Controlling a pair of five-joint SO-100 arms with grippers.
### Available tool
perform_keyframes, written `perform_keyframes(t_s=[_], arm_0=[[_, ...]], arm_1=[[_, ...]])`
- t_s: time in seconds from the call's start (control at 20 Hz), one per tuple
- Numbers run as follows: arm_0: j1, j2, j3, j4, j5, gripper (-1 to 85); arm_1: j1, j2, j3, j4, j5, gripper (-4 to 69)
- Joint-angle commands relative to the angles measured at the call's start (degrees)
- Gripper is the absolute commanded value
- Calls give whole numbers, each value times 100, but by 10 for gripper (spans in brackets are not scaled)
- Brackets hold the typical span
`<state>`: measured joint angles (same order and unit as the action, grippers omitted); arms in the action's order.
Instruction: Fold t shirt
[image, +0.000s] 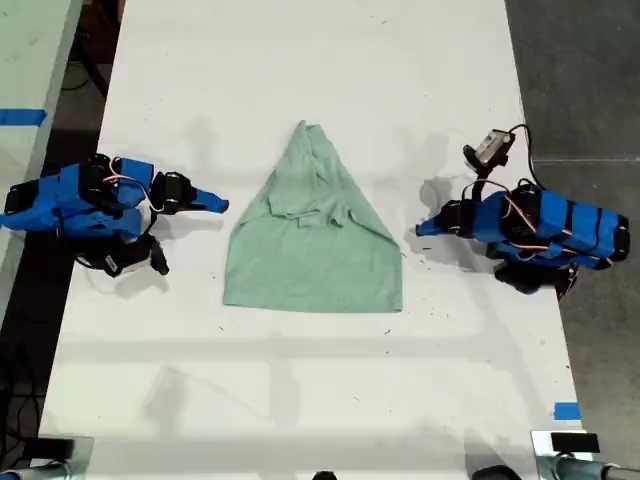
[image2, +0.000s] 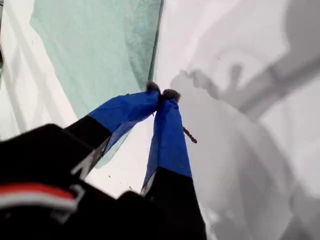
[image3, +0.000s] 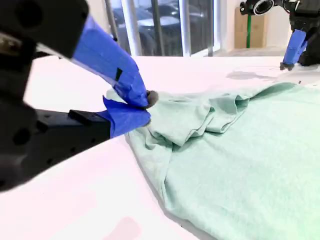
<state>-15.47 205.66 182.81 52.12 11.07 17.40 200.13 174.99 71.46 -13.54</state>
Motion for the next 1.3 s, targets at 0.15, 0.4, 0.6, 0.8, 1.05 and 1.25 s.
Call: perform_keyframes(t_s=[0.15, 0.4, 0.6, 0.8, 1.05, 1.25], arm_0=[[0, 26, 53, 9, -114, -2], [0, 26, 53, 9, -114, -2], [9, 26, 62, 9, -114, -2], [9, 26, 62, 9, -123, -2], [9, 26, 62, 9, -123, -2], [9, 26, 62, 9, -123, -2]], arm_1=[[-35, 105, 316, 44, 62, 22], [-44, 105, 299, 79, 149, 13], [-70, 105, 316, 35, 114, 12], [-53, 105, 299, 62, 114, 12], [-70, 105, 281, 62, 70, 12], [-88, 105, 299, -35, -123, 12]])
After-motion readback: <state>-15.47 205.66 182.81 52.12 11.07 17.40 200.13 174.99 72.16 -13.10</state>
